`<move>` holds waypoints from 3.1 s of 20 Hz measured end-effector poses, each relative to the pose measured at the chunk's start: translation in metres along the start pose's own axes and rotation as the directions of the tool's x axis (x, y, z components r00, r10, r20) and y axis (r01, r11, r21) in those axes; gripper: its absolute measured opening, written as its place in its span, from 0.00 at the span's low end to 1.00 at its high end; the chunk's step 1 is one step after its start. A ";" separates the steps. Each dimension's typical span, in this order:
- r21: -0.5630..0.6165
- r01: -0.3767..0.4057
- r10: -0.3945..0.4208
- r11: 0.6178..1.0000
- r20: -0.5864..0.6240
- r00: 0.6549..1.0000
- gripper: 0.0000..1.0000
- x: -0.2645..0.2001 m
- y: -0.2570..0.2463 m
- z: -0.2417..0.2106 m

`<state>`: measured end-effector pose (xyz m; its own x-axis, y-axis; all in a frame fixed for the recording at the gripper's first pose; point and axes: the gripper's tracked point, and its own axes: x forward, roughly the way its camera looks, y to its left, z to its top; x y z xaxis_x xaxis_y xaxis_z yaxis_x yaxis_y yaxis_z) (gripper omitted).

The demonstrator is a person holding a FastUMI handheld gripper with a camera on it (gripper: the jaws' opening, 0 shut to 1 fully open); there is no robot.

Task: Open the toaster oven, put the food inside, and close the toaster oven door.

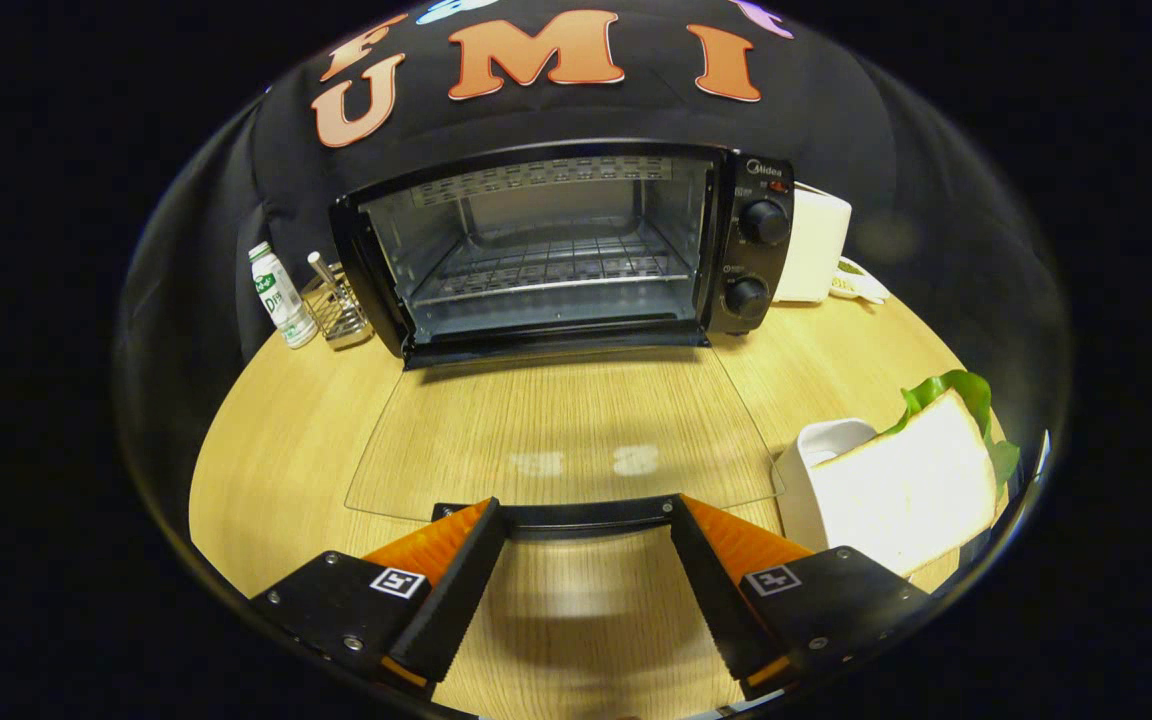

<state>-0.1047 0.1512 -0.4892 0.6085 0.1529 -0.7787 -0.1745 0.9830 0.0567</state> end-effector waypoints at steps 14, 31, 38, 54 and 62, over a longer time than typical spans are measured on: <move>0.048 -0.228 0.231 0.972 -0.079 0.970 0.99 -0.069 -0.059 0.079; 0.256 -0.171 0.264 0.952 -0.394 0.880 0.99 -0.080 -0.214 0.049; 0.262 -0.183 0.285 0.948 -0.436 0.854 0.89 -0.047 -0.214 0.030; 0.298 -0.148 0.270 0.943 -0.428 0.863 0.23 -0.064 -0.207 0.050; 0.327 -0.176 0.266 0.929 -0.253 0.930 0.23 -0.110 -0.200 0.122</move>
<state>-0.0423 -0.0495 -0.3390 0.3234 0.3779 -0.8675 -0.0165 0.9189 0.3942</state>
